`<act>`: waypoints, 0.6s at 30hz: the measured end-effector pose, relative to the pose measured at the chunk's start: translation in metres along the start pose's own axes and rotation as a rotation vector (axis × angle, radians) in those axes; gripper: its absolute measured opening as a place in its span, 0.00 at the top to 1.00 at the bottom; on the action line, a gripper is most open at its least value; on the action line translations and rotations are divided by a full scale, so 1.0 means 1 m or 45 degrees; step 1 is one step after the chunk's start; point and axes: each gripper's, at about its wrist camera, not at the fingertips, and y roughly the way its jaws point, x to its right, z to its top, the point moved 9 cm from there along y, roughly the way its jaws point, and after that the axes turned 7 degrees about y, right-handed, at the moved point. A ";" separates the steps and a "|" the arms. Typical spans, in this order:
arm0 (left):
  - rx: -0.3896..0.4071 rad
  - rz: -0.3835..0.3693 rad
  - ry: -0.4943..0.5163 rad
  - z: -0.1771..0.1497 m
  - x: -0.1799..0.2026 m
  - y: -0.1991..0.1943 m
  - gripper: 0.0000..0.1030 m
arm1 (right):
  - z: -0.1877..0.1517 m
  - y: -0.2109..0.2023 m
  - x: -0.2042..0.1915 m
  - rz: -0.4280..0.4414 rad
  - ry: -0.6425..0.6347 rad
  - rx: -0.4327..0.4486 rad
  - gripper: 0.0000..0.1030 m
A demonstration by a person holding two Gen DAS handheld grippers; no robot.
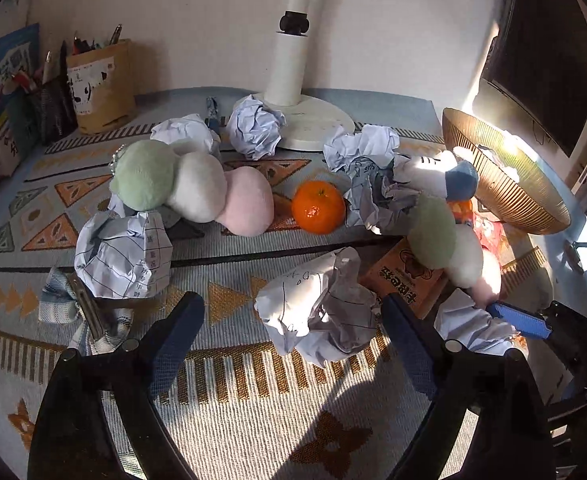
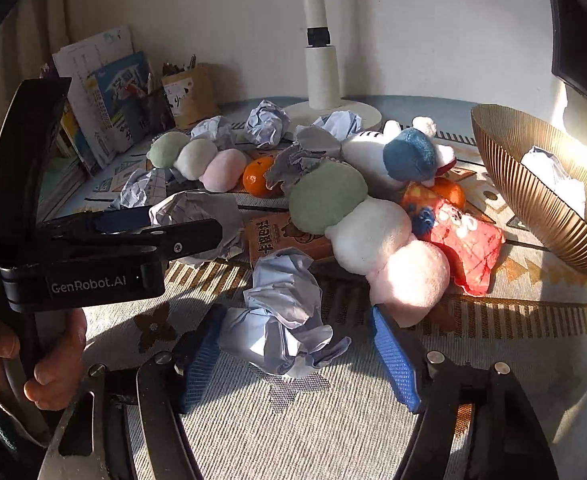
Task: Organize objects
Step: 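Close the left tool on a crumpled paper ball while the right tool grasps another, then carry both paper balls into the amber bowl and open both tools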
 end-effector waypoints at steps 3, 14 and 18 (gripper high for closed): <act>0.001 -0.047 -0.009 -0.002 0.003 0.001 0.42 | -0.001 -0.001 -0.005 0.027 -0.019 -0.001 0.46; 0.118 -0.060 0.011 0.009 0.015 -0.029 0.55 | 0.005 -0.031 -0.015 0.099 -0.079 0.154 0.55; 0.220 -0.059 0.100 0.040 0.045 -0.056 0.55 | 0.015 -0.060 0.002 0.119 -0.037 0.222 0.55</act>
